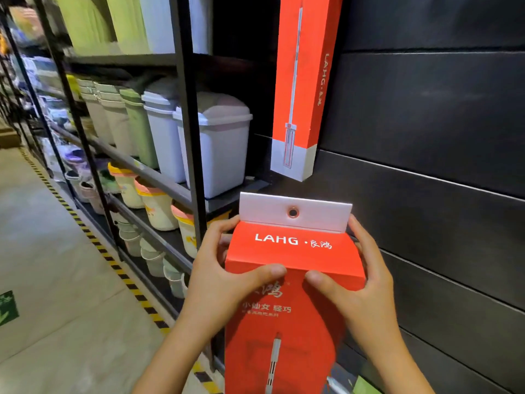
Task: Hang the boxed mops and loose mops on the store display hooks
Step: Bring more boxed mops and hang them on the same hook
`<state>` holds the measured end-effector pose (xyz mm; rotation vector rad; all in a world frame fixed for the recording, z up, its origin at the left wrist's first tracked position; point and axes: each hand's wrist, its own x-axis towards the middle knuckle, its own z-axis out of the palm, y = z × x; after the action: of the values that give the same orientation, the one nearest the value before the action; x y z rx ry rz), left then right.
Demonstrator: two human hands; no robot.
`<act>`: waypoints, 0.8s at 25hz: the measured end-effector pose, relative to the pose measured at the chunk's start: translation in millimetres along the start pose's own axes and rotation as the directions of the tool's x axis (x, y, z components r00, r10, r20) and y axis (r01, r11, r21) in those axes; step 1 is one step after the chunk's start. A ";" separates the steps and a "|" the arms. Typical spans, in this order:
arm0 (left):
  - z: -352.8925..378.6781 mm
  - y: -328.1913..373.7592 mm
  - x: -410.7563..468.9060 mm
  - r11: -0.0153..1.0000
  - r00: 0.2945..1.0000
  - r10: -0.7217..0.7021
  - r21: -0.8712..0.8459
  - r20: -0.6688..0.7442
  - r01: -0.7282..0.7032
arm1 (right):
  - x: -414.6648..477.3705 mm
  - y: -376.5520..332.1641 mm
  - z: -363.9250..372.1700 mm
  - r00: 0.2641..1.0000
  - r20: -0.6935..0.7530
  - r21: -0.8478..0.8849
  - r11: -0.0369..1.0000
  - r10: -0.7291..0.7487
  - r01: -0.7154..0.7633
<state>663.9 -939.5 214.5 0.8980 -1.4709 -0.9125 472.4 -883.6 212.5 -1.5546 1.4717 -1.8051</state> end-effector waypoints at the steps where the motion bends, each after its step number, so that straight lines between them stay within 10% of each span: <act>1: -8.5 -3.3 21.4 1.000 1.000 0.009 -0.014 0.011 -0.009 | 15.9 -0.4 13.9 1.000 -0.006 -0.008 1.000 -0.013 0.013; 20: -1.1 84.0 330.3 0.878 0.905 0.419 -0.286 0.075 -0.383 | 309.1 -75.8 68.6 0.920 -0.085 -0.064 0.923 -0.383 0.379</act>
<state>635.3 -1206.0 425.1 0.3154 -1.5309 -0.8400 452.6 -1127.1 427.6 -1.9098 1.3262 -2.0968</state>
